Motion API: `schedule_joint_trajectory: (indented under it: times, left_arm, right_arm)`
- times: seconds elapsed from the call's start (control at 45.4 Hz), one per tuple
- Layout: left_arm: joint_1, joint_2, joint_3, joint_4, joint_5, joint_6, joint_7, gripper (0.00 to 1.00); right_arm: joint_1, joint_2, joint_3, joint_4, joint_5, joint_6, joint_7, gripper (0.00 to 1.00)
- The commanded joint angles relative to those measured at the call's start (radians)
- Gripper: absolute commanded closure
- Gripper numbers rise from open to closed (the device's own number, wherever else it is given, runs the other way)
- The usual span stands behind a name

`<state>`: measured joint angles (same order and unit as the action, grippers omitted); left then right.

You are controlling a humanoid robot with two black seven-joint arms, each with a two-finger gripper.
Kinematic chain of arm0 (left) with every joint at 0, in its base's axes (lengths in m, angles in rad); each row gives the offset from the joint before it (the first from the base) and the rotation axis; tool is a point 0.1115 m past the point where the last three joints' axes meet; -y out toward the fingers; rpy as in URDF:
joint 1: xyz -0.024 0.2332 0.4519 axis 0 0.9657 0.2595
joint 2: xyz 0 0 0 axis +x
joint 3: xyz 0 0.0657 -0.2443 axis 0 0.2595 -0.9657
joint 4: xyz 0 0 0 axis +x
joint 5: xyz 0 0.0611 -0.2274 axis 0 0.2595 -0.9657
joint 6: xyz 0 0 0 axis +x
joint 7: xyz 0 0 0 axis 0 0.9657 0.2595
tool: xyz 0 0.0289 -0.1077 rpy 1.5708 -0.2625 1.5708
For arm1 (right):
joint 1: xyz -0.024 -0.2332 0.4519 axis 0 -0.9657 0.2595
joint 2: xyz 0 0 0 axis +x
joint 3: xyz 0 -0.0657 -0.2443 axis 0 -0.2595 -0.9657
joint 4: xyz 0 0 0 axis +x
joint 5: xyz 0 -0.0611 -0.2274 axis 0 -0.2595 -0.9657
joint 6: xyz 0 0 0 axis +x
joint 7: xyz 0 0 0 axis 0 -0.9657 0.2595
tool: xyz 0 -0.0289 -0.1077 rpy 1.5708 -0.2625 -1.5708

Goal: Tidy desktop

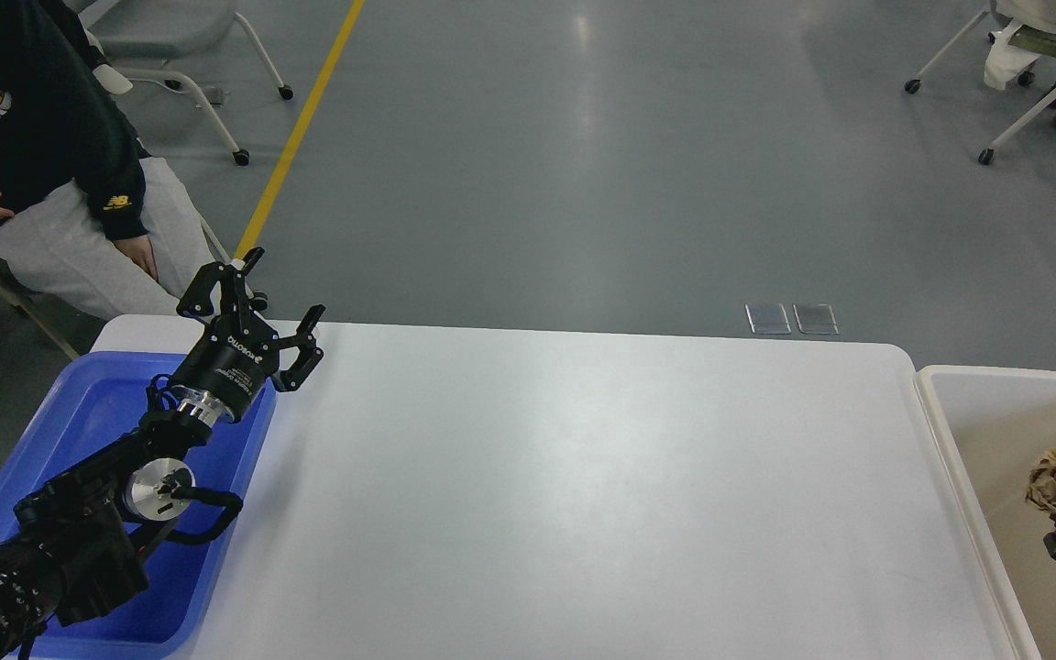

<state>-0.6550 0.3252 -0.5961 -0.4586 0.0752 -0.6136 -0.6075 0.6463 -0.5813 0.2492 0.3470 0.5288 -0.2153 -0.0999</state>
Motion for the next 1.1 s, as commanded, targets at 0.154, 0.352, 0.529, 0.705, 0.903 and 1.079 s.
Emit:
schedule_joint_trajectory:
  times: [0.154,0.352,0.529,0.705,0.903,1.079]
  left_arm:
    - [0.000,0.000,0.001,0.000,0.000,0.000,0.000,0.00]
    - [0.000,0.000,0.001,0.000,0.000,0.000,0.000,0.00]
    - [0.000,0.000,0.001,0.000,0.000,0.000,0.000,0.00]
    - [0.000,0.000,-0.001,0.000,0.000,0.000,0.000,0.00]
    - [0.000,0.000,0.001,0.001,0.000,0.000,0.000,0.00]
    - [0.000,0.000,0.001,0.000,0.000,0.000,-0.001,0.00]
  right_arm:
    - [0.006,-0.002,0.015,0.000,-0.013,0.001,0.006,0.00]
    - [0.035,0.003,0.018,0.018,-0.157,0.001,0.006,0.00]
    - [0.081,-0.009,0.070,0.064,-0.167,0.005,0.008,0.00]
    - [0.131,-0.046,0.189,0.138,-0.174,0.154,0.009,0.00]
    - [0.158,-0.052,0.344,0.256,-0.174,0.408,0.009,0.00]
    - [0.167,0.040,0.424,0.294,-0.174,0.533,0.011,0.00]
